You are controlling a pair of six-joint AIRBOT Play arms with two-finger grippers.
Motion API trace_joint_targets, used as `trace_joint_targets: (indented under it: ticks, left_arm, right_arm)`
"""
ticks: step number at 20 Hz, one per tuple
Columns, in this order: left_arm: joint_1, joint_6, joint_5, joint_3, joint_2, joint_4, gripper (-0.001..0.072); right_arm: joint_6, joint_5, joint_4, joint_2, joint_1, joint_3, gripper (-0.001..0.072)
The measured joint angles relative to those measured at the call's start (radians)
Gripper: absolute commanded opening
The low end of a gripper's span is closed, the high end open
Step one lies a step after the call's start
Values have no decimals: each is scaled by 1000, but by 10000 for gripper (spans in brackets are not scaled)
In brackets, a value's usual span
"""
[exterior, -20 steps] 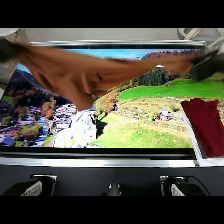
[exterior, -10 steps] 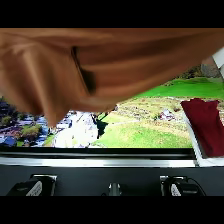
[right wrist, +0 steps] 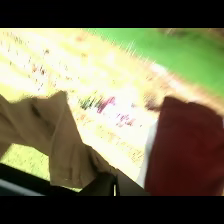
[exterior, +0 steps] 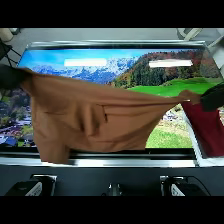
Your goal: Fold the shirts.
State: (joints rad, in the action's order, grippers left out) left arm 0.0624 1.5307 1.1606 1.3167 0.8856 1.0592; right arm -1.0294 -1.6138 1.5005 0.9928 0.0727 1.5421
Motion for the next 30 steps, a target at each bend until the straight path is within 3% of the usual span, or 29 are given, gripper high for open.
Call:
trace_joint_targets:
  ticks: [4, 9, 10, 11, 12, 13, 15, 17, 19, 23, 27, 30]
  left_arm:
    - [-32, -24, -188, -202, 181, -11, 25]
    - [-44, -32, -320, -146, 488, -74, 32]
    - [-48, -32, -331, -128, 542, -106, 132]
    - [-50, -34, -334, -114, 584, -138, 418]
    - [-50, -34, -332, -98, 619, -167, 659]
    - [-43, -38, -319, -81, 643, -190, 653]
    - [-1, -55, -246, -34, 673, -186, 433]
    - [63, -56, -114, 20, 686, -105, 462]
    - [125, -21, 7, 41, 694, 11, 617]
    - [188, -1, 153, -8, 701, 129, 606]
    - [188, -32, 148, -81, 712, 165, 606]
    - [185, -49, 128, -106, 736, 162, 604]
  right_arm:
    - [-21, 218, 0, 237, 0, -98, 19]
    - [-120, 582, -135, 480, 0, -126, 39]
    - [-132, 624, -187, 512, 1, -128, 169]
    - [-135, 655, -238, 538, 1, -130, 361]
    - [-133, 679, -282, 552, 1, -127, 469]
    - [-116, 678, -313, 559, 7, -120, 541]
    - [-55, 621, -349, 550, 35, -98, 548]
    - [4, 500, -353, 527, 84, -87, 487]
    - [38, 368, -322, 509, 139, -100, 487]
    - [83, 213, -304, 446, 194, -274, 487]
    - [129, 182, -344, 351, 209, -491, 498]
    - [149, 171, -363, 301, 214, -602, 556]
